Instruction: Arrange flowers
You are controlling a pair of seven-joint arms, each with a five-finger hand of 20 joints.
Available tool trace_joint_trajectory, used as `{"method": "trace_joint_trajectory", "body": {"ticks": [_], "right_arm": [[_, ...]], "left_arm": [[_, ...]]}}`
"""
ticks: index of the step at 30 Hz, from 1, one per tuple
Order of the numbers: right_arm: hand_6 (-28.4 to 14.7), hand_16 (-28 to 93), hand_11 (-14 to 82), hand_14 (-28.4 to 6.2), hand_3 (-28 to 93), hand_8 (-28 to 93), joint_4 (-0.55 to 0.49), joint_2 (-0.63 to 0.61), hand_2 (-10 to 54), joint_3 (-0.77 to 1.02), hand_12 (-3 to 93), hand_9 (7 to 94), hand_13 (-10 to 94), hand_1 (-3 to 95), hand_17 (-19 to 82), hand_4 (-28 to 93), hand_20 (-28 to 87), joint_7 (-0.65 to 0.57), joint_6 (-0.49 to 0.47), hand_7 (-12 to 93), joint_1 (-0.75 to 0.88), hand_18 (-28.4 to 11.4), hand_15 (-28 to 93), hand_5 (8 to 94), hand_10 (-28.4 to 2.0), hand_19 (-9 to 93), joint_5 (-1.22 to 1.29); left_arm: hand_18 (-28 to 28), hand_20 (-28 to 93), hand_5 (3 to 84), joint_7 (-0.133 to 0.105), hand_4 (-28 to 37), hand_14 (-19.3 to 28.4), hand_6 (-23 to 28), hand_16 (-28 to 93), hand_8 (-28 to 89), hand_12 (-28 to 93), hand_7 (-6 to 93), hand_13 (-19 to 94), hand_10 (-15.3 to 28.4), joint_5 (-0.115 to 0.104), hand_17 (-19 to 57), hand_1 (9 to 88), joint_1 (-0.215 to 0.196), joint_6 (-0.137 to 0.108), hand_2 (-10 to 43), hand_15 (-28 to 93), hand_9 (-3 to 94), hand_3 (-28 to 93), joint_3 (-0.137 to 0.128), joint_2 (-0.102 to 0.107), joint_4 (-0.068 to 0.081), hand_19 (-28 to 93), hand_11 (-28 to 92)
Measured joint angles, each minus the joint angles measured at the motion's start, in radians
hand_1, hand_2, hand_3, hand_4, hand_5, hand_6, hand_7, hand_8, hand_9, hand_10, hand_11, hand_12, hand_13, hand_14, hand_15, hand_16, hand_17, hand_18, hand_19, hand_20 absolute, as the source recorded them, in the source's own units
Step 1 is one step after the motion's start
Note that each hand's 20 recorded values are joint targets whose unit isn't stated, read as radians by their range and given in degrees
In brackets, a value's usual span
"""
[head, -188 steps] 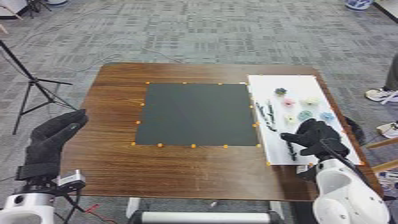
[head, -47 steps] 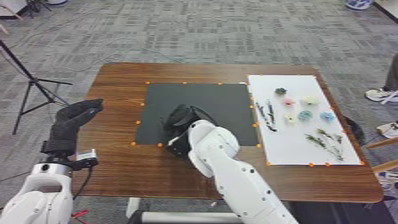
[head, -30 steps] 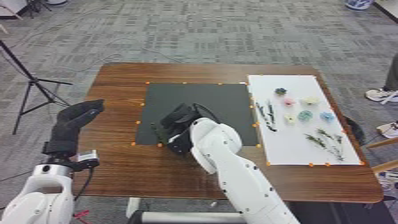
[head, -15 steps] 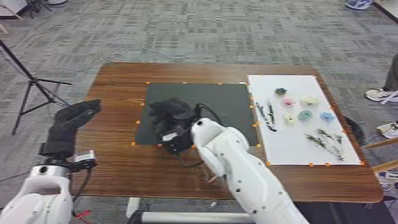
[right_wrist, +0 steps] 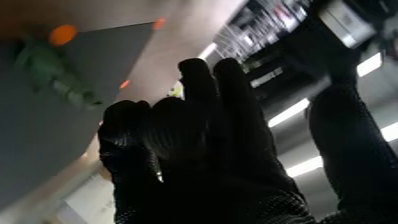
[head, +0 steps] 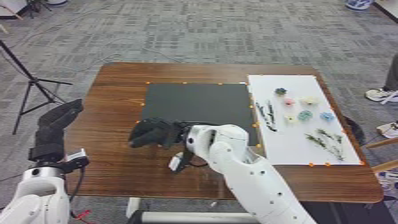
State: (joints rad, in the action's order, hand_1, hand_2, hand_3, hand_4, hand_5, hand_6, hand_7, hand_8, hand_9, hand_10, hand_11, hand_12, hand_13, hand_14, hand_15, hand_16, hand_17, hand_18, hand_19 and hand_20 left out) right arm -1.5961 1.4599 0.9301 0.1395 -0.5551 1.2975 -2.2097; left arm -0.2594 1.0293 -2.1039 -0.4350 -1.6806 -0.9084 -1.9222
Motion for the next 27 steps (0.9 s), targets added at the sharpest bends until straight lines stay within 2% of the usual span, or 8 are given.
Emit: {"method": "trace_joint_trajectory", "body": {"ticks": [7,14,27], "right_arm": [[-5.8,28,6.9,-12.3,68,-9,0.044,0.031,17.7,0.008,8.0,49.3,77,16.6,38,-16,57,-0.017,0.007,22,-0.018,-28.4,88,43.2,-12.8,90,-0.08],[-5.5,28,6.9,-11.8,67,-9,0.089,0.064,17.9,0.021,7.7,49.1,78,15.6,40,-16,55,0.092,-0.005,21,-0.046,-28.4,90,43.5,-12.5,92,-0.41],[-5.7,28,7.2,-11.3,67,-9,0.121,0.073,17.7,0.026,7.6,50.6,79,15.6,41,-16,53,0.047,0.023,21,-0.068,-28.4,91,45.1,-13.0,93,-0.397]], "left_arm": [[7.6,8,45.5,-0.007,-22.1,14.1,1.8,1,-9,10,17.8,31,12.2,-0.004,-6.8,24.8,0.015,0.0,-8.1,8,43.8,71,0.02,-0.001,0.001,-1,17],[7.6,8,45.5,-0.014,-22.2,14.2,1.8,1,-9,10,17.9,31,12.3,-0.008,-6.9,24.4,0.035,0.0,-7.9,8,43.9,71,0.041,-0.007,0.0,-1,17],[7.9,8,45.4,-0.019,-22.2,14.5,1.7,1,-9,10,17.9,31,12.3,-0.018,-6.8,24.2,0.042,0.006,-7.6,9,44.1,71,0.048,-0.014,-0.001,-1,18]]}}
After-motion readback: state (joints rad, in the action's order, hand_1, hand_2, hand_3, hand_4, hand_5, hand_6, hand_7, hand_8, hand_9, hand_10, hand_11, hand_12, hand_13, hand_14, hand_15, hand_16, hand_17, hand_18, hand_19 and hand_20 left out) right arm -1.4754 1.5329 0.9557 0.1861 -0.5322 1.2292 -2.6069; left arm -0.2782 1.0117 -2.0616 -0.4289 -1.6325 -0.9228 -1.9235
